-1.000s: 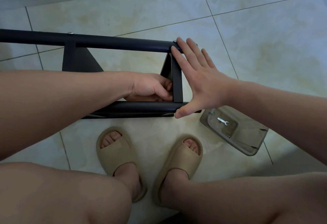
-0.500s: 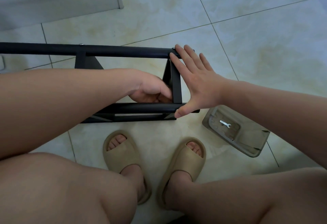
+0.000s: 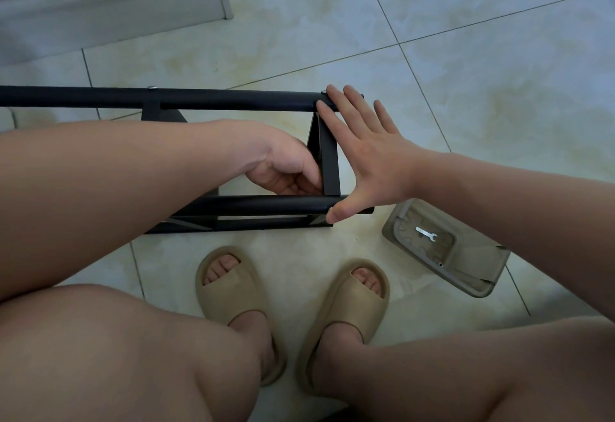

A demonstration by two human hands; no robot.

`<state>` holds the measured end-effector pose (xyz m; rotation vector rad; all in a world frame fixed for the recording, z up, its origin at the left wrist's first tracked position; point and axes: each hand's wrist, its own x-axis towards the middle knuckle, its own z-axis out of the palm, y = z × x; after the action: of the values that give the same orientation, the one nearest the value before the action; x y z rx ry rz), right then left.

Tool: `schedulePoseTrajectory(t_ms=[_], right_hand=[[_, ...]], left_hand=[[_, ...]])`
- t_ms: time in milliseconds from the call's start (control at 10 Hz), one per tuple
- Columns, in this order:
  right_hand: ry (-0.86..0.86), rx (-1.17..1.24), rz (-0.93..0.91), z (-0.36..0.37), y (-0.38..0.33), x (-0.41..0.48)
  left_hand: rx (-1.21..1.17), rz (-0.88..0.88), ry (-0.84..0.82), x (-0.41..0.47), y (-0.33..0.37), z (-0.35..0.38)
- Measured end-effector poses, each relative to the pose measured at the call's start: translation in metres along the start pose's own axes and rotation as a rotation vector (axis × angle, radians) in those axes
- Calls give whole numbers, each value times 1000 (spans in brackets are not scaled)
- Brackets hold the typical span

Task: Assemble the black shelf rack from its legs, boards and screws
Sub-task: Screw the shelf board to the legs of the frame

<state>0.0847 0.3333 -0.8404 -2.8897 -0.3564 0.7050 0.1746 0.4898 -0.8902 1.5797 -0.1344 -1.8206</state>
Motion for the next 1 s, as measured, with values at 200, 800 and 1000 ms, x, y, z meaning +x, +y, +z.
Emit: schedulePoseTrajectory(t_ms=[200, 800, 1000], right_hand=[[2, 3, -2, 1, 0, 0], [-14, -15, 8, -1, 0, -1], [-34, -30, 13, -3, 0, -1]], left_hand=[[4, 16, -9, 1, -1, 0], [-94, 118, -3, -5, -19, 12], [-23, 76, 7, -11, -19, 11]])
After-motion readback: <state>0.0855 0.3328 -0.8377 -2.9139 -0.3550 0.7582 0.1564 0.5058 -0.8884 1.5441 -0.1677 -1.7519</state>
